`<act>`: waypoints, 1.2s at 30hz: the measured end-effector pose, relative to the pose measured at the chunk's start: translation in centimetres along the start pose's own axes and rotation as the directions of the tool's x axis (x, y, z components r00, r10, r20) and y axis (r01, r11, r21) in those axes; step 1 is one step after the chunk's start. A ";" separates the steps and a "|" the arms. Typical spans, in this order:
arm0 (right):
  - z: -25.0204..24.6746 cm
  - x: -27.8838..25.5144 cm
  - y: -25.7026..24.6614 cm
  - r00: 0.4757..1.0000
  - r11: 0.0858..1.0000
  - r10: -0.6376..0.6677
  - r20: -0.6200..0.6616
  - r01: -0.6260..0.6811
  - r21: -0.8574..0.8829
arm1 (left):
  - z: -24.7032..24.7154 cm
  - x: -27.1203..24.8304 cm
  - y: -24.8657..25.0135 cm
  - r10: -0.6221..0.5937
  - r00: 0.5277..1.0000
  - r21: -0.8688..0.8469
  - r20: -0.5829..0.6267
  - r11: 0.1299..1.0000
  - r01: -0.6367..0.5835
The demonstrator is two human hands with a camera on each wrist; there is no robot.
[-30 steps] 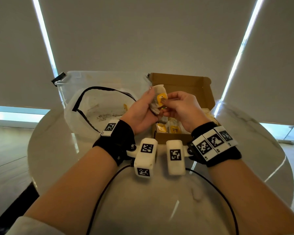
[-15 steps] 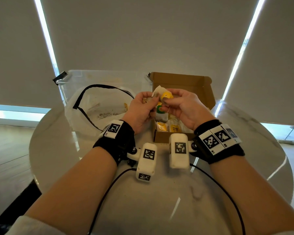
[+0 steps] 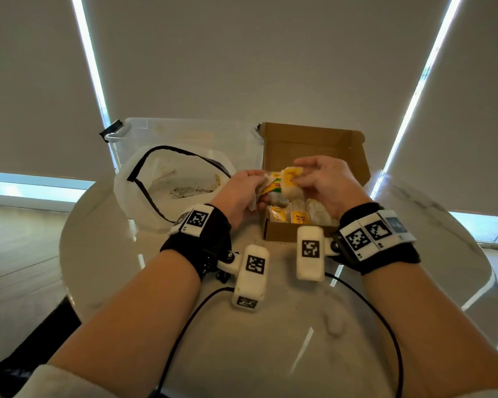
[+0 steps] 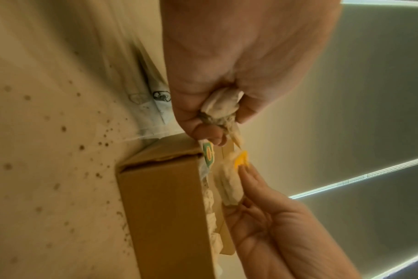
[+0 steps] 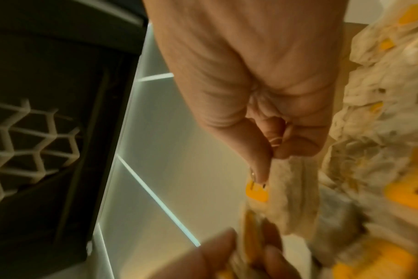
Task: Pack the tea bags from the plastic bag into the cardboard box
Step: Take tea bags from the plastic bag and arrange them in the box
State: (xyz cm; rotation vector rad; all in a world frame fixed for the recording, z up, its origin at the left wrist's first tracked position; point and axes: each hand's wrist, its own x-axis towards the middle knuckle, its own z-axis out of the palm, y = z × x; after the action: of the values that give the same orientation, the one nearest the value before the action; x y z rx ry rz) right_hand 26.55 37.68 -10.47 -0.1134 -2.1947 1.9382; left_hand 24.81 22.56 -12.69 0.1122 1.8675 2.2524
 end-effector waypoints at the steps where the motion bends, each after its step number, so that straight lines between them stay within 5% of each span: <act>1: 0.4 0.1 0.3 1.000 0.999 -0.002 0.012 0.003 -0.054 | 0.0 0.0 0.0 0.005 1.000 -0.036 -0.010 0.999 -0.005; 15: 1.9 2.0 2.7 0.998 0.899 -0.057 0.017 0.059 -0.434 | 0.2 0.0 -0.3 0.107 0.993 -0.081 0.052 0.991 -0.102; 19: 1.6 0.4 0.8 0.987 0.949 -0.151 -0.056 0.129 -0.288 | 0.5 -0.3 -0.1 0.099 0.992 -0.203 0.081 0.976 -0.081; 24: 1.3 -1.1 0.0 0.979 0.951 -0.120 0.166 0.161 -0.263 | 0.4 -0.3 0.1 0.084 0.994 -0.312 0.072 0.948 -0.057; 29: 1.0 -0.7 -0.2 0.974 0.947 -0.226 0.025 0.225 -0.231 | 0.6 -0.3 0.1 0.060 0.997 -0.323 0.057 0.945 -0.038; 36: 1.4 -1.3 -0.6 0.977 0.982 -0.141 0.159 0.158 -0.103 | 0.8 -0.6 0.2 0.072 0.993 -0.317 0.091 0.948 -0.040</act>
State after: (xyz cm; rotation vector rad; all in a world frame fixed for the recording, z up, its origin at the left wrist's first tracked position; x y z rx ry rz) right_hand 27.62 36.01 -10.13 0.1822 -2.3352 1.7929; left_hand 25.51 23.15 -12.33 0.2251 1.4495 2.4992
